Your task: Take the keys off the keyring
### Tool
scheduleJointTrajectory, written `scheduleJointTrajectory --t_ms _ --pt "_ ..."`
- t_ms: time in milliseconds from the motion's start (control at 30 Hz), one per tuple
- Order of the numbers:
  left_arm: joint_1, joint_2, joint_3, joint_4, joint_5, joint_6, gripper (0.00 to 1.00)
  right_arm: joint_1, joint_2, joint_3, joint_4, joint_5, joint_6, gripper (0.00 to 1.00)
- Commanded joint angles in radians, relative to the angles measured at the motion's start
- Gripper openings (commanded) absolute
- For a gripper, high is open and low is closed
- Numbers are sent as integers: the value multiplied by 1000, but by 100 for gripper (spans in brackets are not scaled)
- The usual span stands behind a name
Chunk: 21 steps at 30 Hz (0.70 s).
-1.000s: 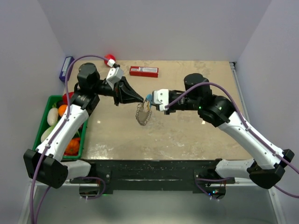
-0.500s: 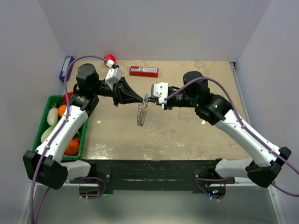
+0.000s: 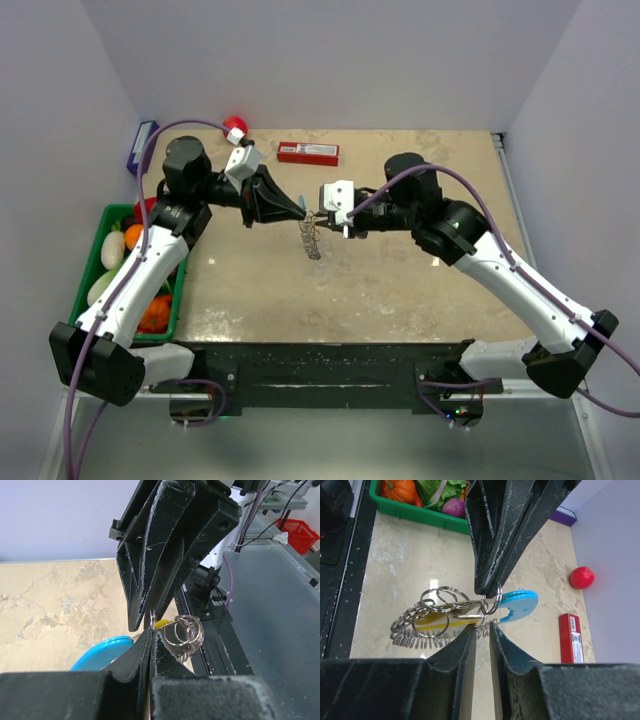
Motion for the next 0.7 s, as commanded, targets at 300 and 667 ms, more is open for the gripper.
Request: scheduleJointTrajectory --t_ms 300,667 --pt "11 -33 1 55 7 -20 0 -5 -33 37 20 20 12 24" --pt "11 -31 -5 57 7 -17 0 -3 10 64 61 28 53 18"
